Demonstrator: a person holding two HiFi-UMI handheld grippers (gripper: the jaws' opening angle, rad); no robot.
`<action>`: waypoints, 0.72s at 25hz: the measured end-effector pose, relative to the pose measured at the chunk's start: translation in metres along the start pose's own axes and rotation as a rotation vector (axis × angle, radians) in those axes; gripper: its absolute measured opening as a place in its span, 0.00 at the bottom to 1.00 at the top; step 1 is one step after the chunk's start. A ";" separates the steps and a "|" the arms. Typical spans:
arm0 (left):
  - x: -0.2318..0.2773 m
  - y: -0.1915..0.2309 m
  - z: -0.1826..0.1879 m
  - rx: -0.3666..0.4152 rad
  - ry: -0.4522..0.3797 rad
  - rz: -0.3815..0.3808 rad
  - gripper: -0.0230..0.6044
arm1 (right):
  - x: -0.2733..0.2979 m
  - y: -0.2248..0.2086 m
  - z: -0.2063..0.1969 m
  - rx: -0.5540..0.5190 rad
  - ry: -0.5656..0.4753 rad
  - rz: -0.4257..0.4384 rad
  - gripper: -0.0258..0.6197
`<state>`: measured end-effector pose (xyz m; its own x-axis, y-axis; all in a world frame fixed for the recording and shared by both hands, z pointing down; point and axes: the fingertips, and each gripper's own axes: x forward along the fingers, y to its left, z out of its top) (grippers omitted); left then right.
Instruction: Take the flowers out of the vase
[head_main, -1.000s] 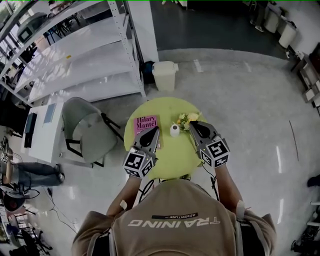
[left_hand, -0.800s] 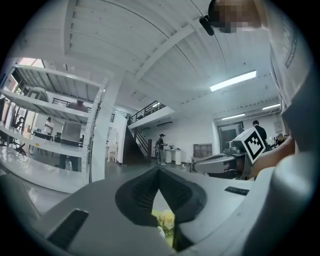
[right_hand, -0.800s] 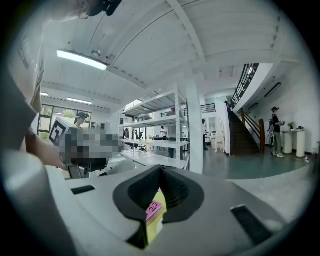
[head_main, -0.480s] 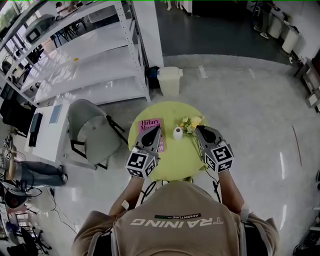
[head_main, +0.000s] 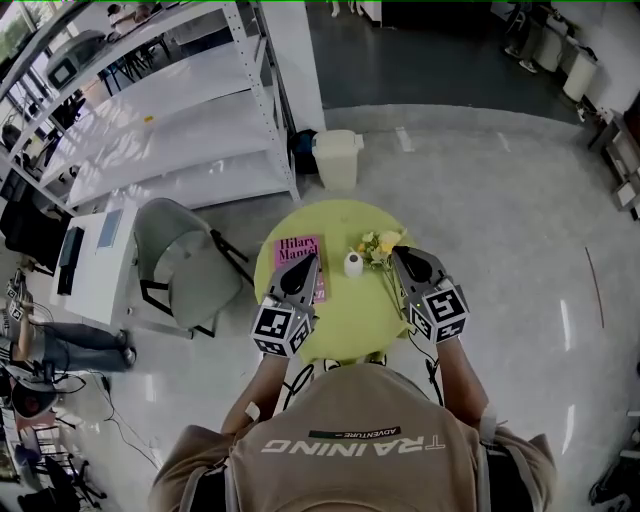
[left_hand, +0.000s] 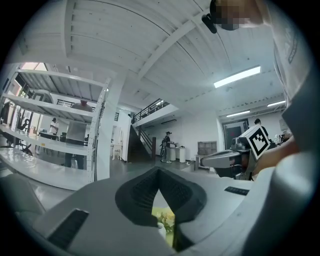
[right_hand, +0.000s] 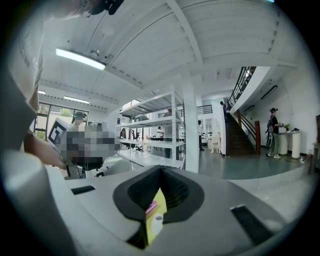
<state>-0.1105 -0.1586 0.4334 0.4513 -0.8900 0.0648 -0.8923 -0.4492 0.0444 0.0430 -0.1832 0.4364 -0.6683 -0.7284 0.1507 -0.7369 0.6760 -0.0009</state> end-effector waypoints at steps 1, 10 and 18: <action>0.000 0.000 -0.001 -0.001 0.000 0.003 0.04 | 0.001 0.000 0.000 -0.001 0.000 0.000 0.04; 0.009 0.003 -0.005 -0.003 -0.002 0.023 0.04 | 0.003 -0.008 -0.008 0.012 0.011 0.009 0.04; 0.012 -0.001 -0.010 -0.012 0.000 0.026 0.04 | 0.004 -0.009 -0.008 0.014 -0.002 0.026 0.04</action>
<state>-0.1039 -0.1679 0.4443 0.4282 -0.9013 0.0656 -0.9034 -0.4253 0.0543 0.0473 -0.1914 0.4448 -0.6876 -0.7107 0.1486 -0.7205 0.6932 -0.0186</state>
